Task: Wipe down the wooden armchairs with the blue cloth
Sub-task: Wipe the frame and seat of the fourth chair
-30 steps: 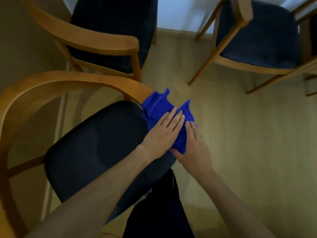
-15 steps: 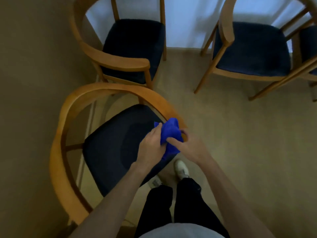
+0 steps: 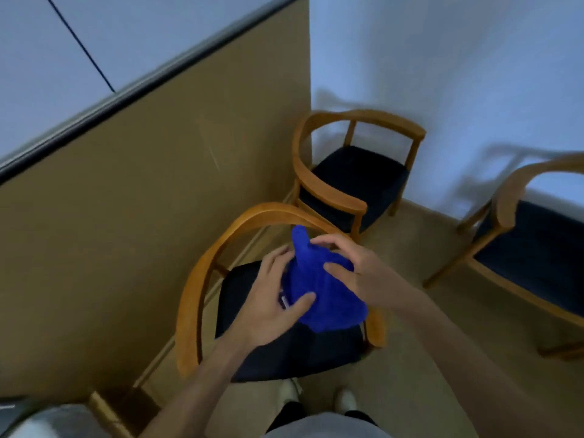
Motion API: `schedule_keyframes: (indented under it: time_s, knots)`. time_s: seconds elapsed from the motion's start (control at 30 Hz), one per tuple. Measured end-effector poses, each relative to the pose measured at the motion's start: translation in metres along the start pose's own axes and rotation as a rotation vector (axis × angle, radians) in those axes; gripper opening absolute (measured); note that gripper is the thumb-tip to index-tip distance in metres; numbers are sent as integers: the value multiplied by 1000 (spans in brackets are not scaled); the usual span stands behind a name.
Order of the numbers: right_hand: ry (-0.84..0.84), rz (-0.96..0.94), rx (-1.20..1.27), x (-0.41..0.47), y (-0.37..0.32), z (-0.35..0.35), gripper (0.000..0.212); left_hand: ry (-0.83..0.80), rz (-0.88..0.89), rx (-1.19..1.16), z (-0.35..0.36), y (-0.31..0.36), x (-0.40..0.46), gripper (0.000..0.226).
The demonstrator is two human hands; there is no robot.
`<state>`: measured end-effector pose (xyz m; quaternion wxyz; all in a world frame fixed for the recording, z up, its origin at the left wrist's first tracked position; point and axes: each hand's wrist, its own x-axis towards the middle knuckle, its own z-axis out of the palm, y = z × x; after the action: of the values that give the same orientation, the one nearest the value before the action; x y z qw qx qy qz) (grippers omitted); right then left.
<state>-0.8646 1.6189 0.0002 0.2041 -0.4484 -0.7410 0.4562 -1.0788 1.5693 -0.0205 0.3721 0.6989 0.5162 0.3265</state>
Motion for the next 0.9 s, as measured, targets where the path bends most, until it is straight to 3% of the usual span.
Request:
schedule_keyframes:
  time_s: [0.03, 0.1, 0.2, 0.27, 0.33, 0.4, 0.57, 0.67, 0.8, 0.9]
  knots:
    - [-34, -34, -10, 3, -12, -9, 36, 72, -6, -27, -14, 6, 2, 62]
    - [-117, -87, -47, 10, -37, -24, 36, 224, -41, 1, -43, 16, 8, 70]
    - [-222, -176, -174, 23, -74, -45, 36, 186, -60, 251, -83, 31, 21, 88]
    - [-241, -247, -262, 31, -99, -59, 35, 43, -34, 390, -101, 46, 30, 74]
    - [-228, -300, -340, 38, -120, -75, 34, 3, -4, 359, -117, 64, 37, 39]
    - [-170, -308, -414, 43, -133, -96, 33, 58, 37, 190, -134, 82, 41, 18]
    - [-33, -277, -459, 53, -137, -135, 27, 251, 76, -157, -163, 127, 55, 11]
    - [41, -305, -376, 59, -136, -136, 13, 293, 65, -181, -162, 163, 78, 9]
    - [161, -260, -210, 65, -141, -132, 13, 380, 46, -177, -159, 210, 109, 7]
    - [424, -308, -38, 60, -153, -124, 22, 442, 33, -145, -157, 233, 127, 16]
